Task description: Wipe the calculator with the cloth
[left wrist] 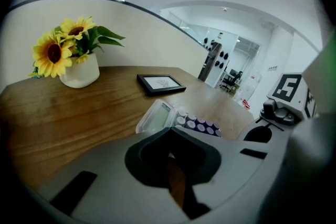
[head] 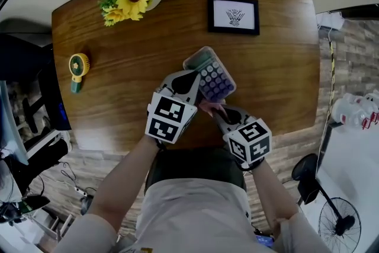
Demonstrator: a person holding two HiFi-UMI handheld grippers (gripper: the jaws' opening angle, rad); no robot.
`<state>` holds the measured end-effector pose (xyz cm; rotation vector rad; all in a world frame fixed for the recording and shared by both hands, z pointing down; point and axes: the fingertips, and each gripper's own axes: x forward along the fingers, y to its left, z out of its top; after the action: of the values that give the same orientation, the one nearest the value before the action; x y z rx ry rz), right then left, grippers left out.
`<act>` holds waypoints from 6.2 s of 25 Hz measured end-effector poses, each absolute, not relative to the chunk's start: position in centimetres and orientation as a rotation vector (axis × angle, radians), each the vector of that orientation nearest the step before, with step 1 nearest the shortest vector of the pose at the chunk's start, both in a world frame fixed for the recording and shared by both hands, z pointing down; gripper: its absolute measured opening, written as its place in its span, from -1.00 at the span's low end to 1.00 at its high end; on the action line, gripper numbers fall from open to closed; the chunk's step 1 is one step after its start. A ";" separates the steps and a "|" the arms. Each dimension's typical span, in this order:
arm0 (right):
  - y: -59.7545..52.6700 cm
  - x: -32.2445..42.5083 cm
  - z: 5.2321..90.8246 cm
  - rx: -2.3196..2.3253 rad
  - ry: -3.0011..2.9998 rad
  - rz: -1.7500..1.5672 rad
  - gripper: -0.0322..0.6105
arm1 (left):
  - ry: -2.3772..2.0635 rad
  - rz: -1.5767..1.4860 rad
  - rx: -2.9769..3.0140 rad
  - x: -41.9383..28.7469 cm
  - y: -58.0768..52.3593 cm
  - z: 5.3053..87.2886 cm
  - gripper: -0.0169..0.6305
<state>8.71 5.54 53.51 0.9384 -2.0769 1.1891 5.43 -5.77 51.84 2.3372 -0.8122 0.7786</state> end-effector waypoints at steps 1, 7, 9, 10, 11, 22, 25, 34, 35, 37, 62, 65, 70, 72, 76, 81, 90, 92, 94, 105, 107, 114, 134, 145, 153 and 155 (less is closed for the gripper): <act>5.4 9.3 53.5 0.941 -2.064 1.181 -0.84 | -0.813 0.778 2.338 5.4 -5.8 51.9 -0.94; 3.4 14.3 53.7 1.040 -2.003 1.126 -0.84 | -0.813 0.770 2.335 5.5 -5.8 51.9 -0.94; 2.0 16.0 53.6 1.096 -1.987 1.110 -0.84 | -0.814 0.766 2.332 5.5 -5.8 51.9 -0.94; 1.3 16.7 53.5 1.118 -1.983 1.100 -0.84 | -0.815 0.765 2.330 5.5 -5.8 51.9 -0.94; 0.5 17.2 53.4 1.134 -1.984 1.089 -0.84 | -0.816 0.763 2.329 5.5 -5.8 51.9 -0.94; -7.1 19.1 52.6 1.236 -1.996 0.975 -0.85 | -0.823 0.803 2.372 6.0 -5.7 51.8 -0.94; -9.3 18.3 52.0 1.240 -2.010 0.908 -0.85 | -0.830 0.799 2.366 6.0 -5.7 51.8 -0.94; -13.7 14.4 50.5 1.166 -1.997 0.530 -0.85 | -0.850 0.781 2.341 6.0 -5.7 51.7 -0.94; -13.8 13.5 50.3 1.150 -2.021 0.522 -0.85 | -0.849 0.781 2.340 6.0 -5.7 51.7 -0.94; -13.7 11.3 50.1 1.097 -2.085 0.557 -0.85 | -0.846 0.786 2.342 6.0 -5.7 51.7 -0.94; -5.0 10.4 50.8 0.818 -2.213 0.867 -0.85 | -0.877 0.795 2.352 5.8 -5.8 51.9 -0.94; -3.7 12.7 51.2 0.841 -2.140 0.870 -0.85 | -0.873 0.799 2.354 5.8 -5.8 52.0 -0.94; -1.7 17.8 53.0 0.908 -1.925 0.811 -0.85 | -0.866 0.801 2.356 5.8 -5.8 51.9 -0.94; -2.3 18.7 52.2 0.978 -1.934 0.820 -0.85 | -0.861 0.800 2.359 5.9 -5.8 51.9 -0.94; -6.8 18.3 47.8 1.218 -2.084 0.825 -0.85 | -0.860 0.802 2.365 5.8 -5.9 51.8 -0.94; -11.2 16.1 46.9 1.410 -2.175 0.913 -0.85 | -0.866 0.805 2.363 5.9 -5.7 51.8 -0.94; -4.1 7.6 51.1 1.064 -2.180 0.950 -0.85 | -0.889 0.794 2.343 5.8 -5.9 51.8 -0.94; -1.9 7.7 51.9 1.017 -2.151 0.992 -0.85 | -0.898 0.787 2.336 5.8 -5.9 51.8 -0.94; 0.2 8.4 52.8 0.987 -2.105 1.026 -0.85 | -0.899 0.783 2.331 5.8 -5.9 51.9 -0.94; 2.0 13.0 47.0 1.103 -2.109 1.024 -0.85 | -0.791 0.903 2.332 3.5 -2.6 50.8 -0.94; 1.4 13.2 44.9 1.136 -2.135 0.984 -0.85 | -0.803 0.919 2.325 2.6 -2.0 49.6 -0.94; -2.0 12.9 35.2 1.252 -2.289 0.810 -0.85 | -0.892 0.821 2.393 1.2 -3.7 41.6 -0.94; -3.8 10.1 7.3 1.432 -2.716 0.184 -0.84 | -1.312 0.325 2.801 -3.9 -7.6 12.2 -0.94; -2.0 12.1 2.5 1.562 -2.752 0.071 -0.84 | -1.489 0.201 2.853 -7.3 -5.5 5.3 -0.94; -1.3 10.5 6.3 1.444 -2.732 0.171 -0.84 | -1.454 0.270 2.820 -7.3 -4.8 8.3 -0.94; -1.3 10.1 6.9 1.431 -2.725 0.192 -0.84 | -1.446 0.274 2.810 -7.2 -4.8 8.8 -0.94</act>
<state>10.11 -1.25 6.88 1.4308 -2.7252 0.1922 -7.22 -4.76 8.75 2.8104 -1.4457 0.2745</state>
